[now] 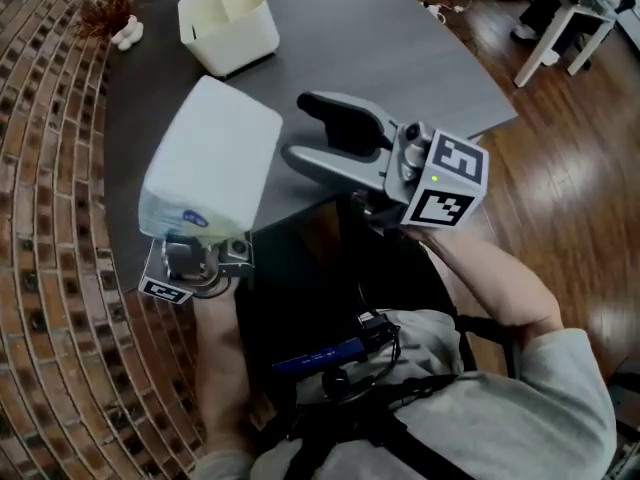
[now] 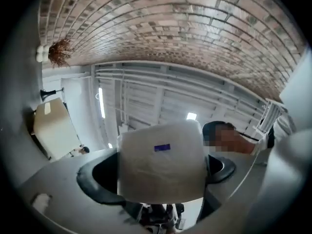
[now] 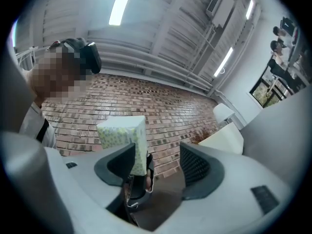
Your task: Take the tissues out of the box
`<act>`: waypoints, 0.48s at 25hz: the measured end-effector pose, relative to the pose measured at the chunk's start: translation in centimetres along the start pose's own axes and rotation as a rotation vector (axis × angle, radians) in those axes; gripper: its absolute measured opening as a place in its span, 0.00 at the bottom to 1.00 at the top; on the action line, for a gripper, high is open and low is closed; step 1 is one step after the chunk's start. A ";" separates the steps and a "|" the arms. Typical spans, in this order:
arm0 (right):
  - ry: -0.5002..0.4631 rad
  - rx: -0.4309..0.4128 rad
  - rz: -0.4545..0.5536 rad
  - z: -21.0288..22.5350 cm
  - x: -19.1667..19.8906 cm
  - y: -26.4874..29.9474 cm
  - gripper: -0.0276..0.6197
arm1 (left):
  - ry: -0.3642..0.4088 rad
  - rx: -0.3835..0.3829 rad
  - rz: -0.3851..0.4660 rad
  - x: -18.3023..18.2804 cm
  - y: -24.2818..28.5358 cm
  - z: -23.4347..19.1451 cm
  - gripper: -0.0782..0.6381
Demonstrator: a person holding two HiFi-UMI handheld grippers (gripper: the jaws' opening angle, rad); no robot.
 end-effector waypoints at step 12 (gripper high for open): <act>-0.054 -0.038 -0.033 -1.9 1.0 -0.4 0.50 | -0.072 0.044 0.069 2.4 -4.2 2.6 0.79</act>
Point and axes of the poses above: the fingertips, and each gripper's own axes: y forward along the fingers, z to its right, x out of its underside, the point moved 9 cm from there along -y, backward along the fingers, and after that the axes turned 8 degrees about -x, right-handed, at the moved point
